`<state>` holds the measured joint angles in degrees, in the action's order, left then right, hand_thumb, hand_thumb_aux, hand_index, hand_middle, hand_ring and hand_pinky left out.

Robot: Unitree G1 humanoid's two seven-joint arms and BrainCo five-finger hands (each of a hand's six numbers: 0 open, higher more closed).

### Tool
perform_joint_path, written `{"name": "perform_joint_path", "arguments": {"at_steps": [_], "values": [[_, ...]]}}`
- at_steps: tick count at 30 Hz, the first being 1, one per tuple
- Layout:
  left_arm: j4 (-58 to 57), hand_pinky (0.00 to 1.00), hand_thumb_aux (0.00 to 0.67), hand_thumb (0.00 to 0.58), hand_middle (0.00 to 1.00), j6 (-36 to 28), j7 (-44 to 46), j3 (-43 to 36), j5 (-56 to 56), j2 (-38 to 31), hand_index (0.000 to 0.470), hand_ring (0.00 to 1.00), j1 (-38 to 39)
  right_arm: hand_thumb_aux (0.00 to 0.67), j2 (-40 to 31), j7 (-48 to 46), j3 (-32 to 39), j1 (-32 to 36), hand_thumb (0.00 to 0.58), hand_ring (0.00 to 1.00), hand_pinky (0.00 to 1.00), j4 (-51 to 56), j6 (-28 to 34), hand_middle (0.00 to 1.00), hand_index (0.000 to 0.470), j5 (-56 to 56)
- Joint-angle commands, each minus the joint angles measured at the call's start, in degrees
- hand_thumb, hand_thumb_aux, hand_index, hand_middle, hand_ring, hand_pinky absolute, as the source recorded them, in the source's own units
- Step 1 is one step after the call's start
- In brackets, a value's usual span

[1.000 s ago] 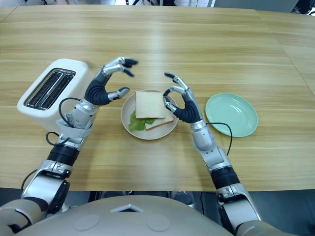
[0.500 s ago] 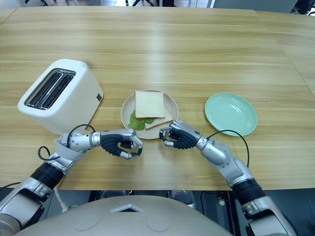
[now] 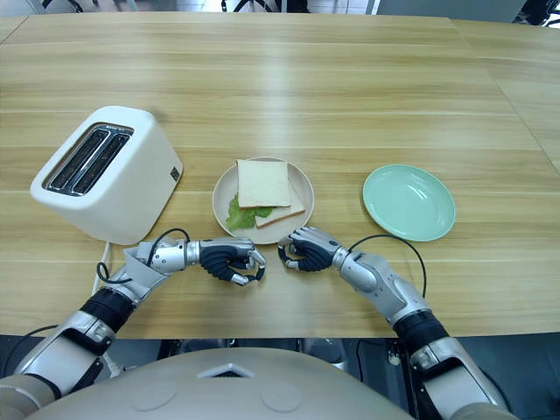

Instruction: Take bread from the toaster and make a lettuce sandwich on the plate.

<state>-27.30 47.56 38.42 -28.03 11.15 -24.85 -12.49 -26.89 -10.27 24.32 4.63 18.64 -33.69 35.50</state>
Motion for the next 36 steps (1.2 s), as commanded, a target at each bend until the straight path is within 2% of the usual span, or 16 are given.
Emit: {"name": "perform_joint_path", "arguments": {"at_steps": [1, 6, 11, 14, 19, 23, 26, 28, 29, 30, 31, 32, 33, 35, 36], "values": [[-5.23, 1.0, 0.67, 0.58, 1.0, -0.7, -5.46, 1.87, 4.34, 1.4, 0.46, 1.0, -2.69, 0.67, 1.43, 3.04, 1.13, 1.47, 0.58, 1.0, 1.0, 3.77, 1.18, 1.0, 0.46, 2.54], [-13.16, 1.0, 0.67, 0.58, 1.0, -1.37, -14.37, 3.01, 9.9, 3.47, 0.46, 1.0, -7.16, 0.67, 4.25, 8.0, 0.24, 4.95, 0.58, 1.0, 1.0, 8.45, 0.7, 1.0, 0.46, 2.2], [-25.76, 1.0, 0.67, 0.58, 1.0, -6.59, -27.56, 6.92, 11.33, 7.14, 0.46, 1.0, -15.04, 0.67, 7.34, 15.76, -0.85, 12.12, 0.58, 1.0, 1.0, 18.13, -0.65, 1.0, 0.46, 1.62], [-33.59, 1.0, 0.67, 0.58, 1.0, -10.13, -36.39, 5.33, 16.15, 7.22, 0.46, 1.0, -19.29, 0.67, 9.61, 19.35, -0.66, 16.31, 0.58, 1.0, 1.0, 23.96, -1.73, 1.0, 0.46, 1.57], [-42.27, 1.0, 0.67, 0.58, 1.0, -14.52, -46.17, 2.96, 21.24, 8.54, 0.46, 1.0, -23.82, 0.67, 13.82, 23.62, -1.05, 22.83, 0.58, 1.0, 1.0, 34.53, -4.0, 1.0, 0.46, 0.31], [-44.22, 0.99, 0.67, 0.58, 0.99, -12.87, -46.82, 4.76, 19.15, 10.17, 0.46, 0.99, -24.73, 0.67, 16.36, 28.02, -1.74, 27.73, 0.58, 1.0, 1.0, 42.41, -4.13, 1.0, 0.46, -0.48], [-45.05, 0.93, 0.67, 0.58, 0.93, -12.84, -49.44, 5.22, 19.16, 10.62, 0.46, 0.93, -25.35, 0.67, 17.15, 31.55, -1.56, 29.97, 0.58, 1.0, 1.0, 46.28, -3.84, 1.0, 0.46, -0.16], [-44.6, 0.91, 0.67, 0.58, 0.91, -10.08, -49.98, 6.77, 17.32, 11.0, 0.46, 0.91, -25.28, 0.67, 17.2, 33.75, -1.67, 30.52, 0.58, 1.0, 1.0, 47.18, -4.45, 1.0, 0.46, -0.33], [-44.01, 0.62, 0.552, 0.562, 0.62, -7.79, -49.71, 8.04, 15.83, 11.24, 0.379, 0.62, -25.04, 0.67, 17.05, 34.45, -2.12, 30.48, 0.58, 1.0, 1.0, 47.1, -5.43, 1.0, 0.46, -0.94], [-43.47, 0.47, 0.402, 0.487, 0.47, -5.59, -49.12, 9.53, 14.04, 11.51, 0.276, 0.47, -24.76, 0.67, 16.79, 34.9, -2.63, 30.31, 0.58, 0.98, 0.98, 46.7, -6.57, 0.98, 0.46, -1.63], [-43.03, 0.47, 0.402, 0.487, 0.47, -3.61, -48.48, 10.99, 12.31, 11.74, 0.276, 0.47, -24.49, 0.67, 16.44, 35.39, -3.14, 30.06, 0.58, 0.98, 0.98, 46.19, -7.65, 0.98, 0.46, -2.21], [-42.53, 0.3, 0.247, 0.349, 0.3, -1.38, -47.87, 12.32, 10.73, 11.87, 0.17, 0.3, -24.23, 0.67, 15.96, 35.94, -3.7, 29.74, 0.58, 0.91, 0.91, 45.45, -8.8, 0.91, 0.46, -2.73], [-41.96, 0.0, 0.0, 0.0, 0.0, 1.04, -47.17, 13.62, 9.1, 12.01, 0.0, 0.0, -23.97, 0.67, 15.41, 36.53, -4.29, 29.33, 0.58, 0.53, 0.53, 44.5, -9.93, 0.53, 0.46, -3.23], [-40.74, 0.0, 0.0, 0.0, 0.0, 5.31, -45.86, 15.59, 6.59, 12.29, 0.0, 0.0, -23.43, 0.67, 14.43, 36.83, -5.28, 28.36, 0.58, 0.31, 0.31, 42.72, -12.01, 0.31, 0.46, -4.4], [-40.11, 0.0, 0.0, 0.0, 0.0, 6.9, -45.49, 16.22, 5.87, 12.34, 0.0, 0.0, -23.21, 0.67, 14.06, 36.77, -5.6, 27.87, 0.58, 0.31, 0.31, 41.87, -12.67, 0.31, 0.46, -4.79]]}}
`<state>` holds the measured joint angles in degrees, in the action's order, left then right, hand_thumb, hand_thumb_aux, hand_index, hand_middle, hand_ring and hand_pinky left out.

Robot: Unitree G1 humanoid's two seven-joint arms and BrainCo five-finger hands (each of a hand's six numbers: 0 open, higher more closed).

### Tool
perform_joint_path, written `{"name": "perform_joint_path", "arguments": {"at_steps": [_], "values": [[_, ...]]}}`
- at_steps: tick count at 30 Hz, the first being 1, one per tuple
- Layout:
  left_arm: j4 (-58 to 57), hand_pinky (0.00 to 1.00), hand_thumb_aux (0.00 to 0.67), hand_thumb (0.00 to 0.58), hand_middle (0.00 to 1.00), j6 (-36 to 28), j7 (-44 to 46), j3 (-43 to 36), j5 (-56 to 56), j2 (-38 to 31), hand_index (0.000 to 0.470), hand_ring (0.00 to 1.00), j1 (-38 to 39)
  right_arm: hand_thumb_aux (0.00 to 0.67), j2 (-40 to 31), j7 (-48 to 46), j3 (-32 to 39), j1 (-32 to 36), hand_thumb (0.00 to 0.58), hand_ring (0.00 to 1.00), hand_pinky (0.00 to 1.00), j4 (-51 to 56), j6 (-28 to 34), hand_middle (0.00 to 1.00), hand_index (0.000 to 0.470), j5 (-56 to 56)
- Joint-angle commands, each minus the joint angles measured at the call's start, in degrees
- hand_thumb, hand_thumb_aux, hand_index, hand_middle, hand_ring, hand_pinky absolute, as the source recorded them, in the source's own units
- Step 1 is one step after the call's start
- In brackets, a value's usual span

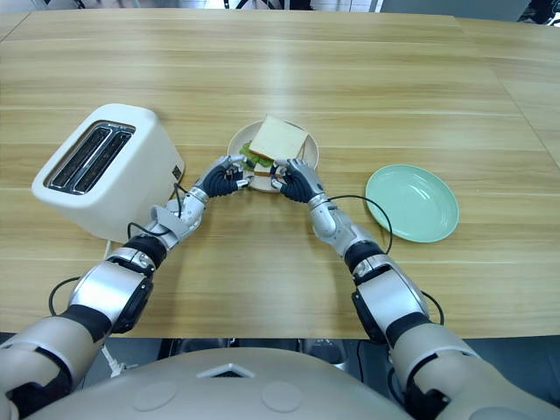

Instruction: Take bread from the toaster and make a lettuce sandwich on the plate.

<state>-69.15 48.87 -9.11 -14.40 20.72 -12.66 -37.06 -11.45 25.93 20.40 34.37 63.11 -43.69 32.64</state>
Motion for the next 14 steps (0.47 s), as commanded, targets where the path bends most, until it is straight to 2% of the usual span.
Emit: {"name": "perform_joint_path", "arguments": {"at_steps": [1, 2, 3, 8, 12, 14], "values": [[2.52, 0.0, 0.0, 0.0, 0.0, 7.05, 1.5, 3.13, -3.93, 0.1, 0.0, 0.0, 1.59, 0.436, -1.77, 0.58, -2.05, -2.5, 0.509, 0.0, 0.0, -3.69, -3.16, 0.0, 0.299, -2.26], [3.28, 0.0, 0.0, 0.0, 0.0, 8.02, 0.91, 3.56, -3.93, 0.03, 0.0, 0.0, 1.78, 0.344, -2.16, 0.67, -2.37, -3.13, 0.443, 0.0, 0.0, -4.83, -3.55, 0.0, 0.236, -2.55], [4.05, 0.0, 0.0, 0.0, 0.0, 8.95, 0.75, 3.87, -4.03, 0.01, 0.0, 0.0, 2.03, 0.0, -2.46, 0.51, -2.78, -3.79, 0.0, 0.0, 0.0, -6.01, -3.87, 0.0, 0.0, -2.99], [8.53, 0.0, 0.0, 0.0, 0.0, 12.99, 4.85, 5.7, -7.96, 0.71, 0.0, 0.0, 4.22, 0.0, -3.23, -3.11, -6.09, -7.19, 0.0, 0.0, 0.0, -11.85, -5.26, 0.0, 0.0, -8.26], [16.11, 0.0, 0.0, 0.0, 0.0, 14.64, 8.32, 5.47, -9.43, 0.04, 0.0, 0.0, 8.26, 0.0, -2.25, -10.31, -9.6, -9.72, 0.0, 0.0, 0.0, -15.14, -6.85, 0.0, 0.0, -17.43], [21.06, 0.0, 0.0, 0.0, 0.0, 14.09, 10.95, 5.97, -13.74, 0.78, 0.0, 0.0, 10.64, 0.0, -1.65, -14.91, -11.27, -10.78, 0.0, 0.0, 0.0, -16.07, -7.02, 0.0, 0.0, -22.72]]}}
